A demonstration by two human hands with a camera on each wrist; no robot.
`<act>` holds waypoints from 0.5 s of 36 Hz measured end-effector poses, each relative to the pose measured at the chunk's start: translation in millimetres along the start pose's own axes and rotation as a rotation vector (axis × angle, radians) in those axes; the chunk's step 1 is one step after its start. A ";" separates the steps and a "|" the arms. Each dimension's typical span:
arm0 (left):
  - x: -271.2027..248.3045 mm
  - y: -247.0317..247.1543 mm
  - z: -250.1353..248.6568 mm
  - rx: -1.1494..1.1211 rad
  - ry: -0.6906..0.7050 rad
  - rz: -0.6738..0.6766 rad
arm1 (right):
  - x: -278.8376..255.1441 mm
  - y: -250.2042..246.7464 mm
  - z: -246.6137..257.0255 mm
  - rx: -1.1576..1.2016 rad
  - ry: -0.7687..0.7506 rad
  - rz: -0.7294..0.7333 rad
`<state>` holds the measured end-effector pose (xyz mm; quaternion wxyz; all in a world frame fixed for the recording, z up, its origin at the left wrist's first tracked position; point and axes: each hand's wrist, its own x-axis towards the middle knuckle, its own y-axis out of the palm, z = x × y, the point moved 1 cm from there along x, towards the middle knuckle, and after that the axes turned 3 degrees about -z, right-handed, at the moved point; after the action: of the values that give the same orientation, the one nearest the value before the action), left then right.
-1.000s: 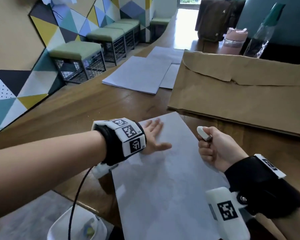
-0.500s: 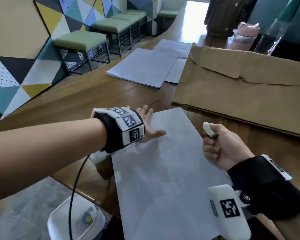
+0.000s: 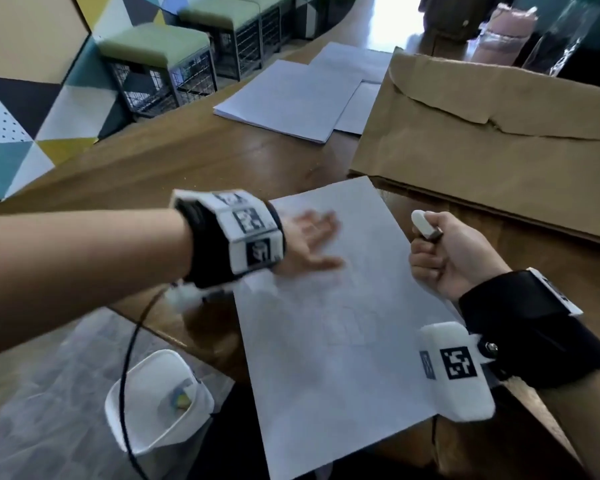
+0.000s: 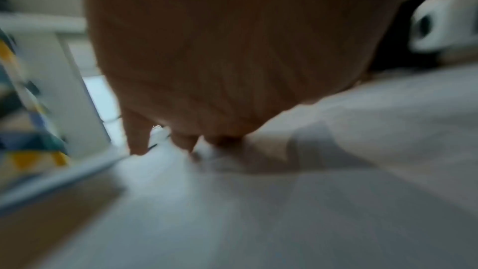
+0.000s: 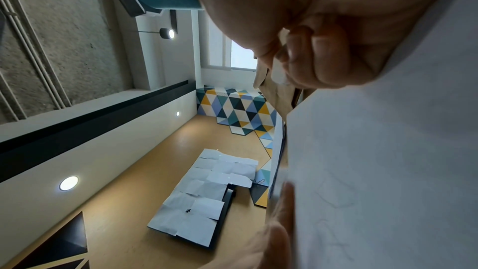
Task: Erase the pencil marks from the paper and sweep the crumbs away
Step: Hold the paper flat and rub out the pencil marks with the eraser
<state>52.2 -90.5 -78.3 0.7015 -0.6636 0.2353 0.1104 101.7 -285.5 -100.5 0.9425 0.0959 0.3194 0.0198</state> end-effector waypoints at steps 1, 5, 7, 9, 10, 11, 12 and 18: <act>3.3 -4.7 18.2 0.044 -0.138 -0.022 | 0.0 0.0 0.0 0.002 -0.001 -0.004; 6.4 -17.8 48.1 0.163 -0.277 -0.080 | 0.3 1.4 -0.7 -0.003 -0.012 -0.008; 1.3 -18.1 30.5 0.106 -0.081 -0.099 | 0.2 1.9 -0.8 -0.005 -0.014 -0.010; -2.3 -14.5 7.4 0.025 0.121 -0.059 | 0.2 2.6 -1.0 -0.024 -0.022 -0.010; -1.7 -11.4 -0.6 0.006 0.182 -0.018 | 0.3 2.7 -1.0 -0.036 -0.025 -0.010; 0.7 -8.3 -3.8 0.004 0.195 0.022 | 0.5 3.0 -0.9 -0.043 -0.027 -0.011; 4.6 -6.7 -2.0 0.008 0.158 0.037 | 0.3 3.1 -1.0 -0.045 -0.027 -0.014; 5.9 -17.8 22.8 0.168 -0.250 -0.091 | -5.4 7.8 -0.2 -0.053 -0.051 -0.045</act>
<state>69.8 -70.7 -65.3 0.7826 -0.5937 0.1243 0.1402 97.4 -278.3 -95.9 0.9528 0.0641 0.2967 0.0049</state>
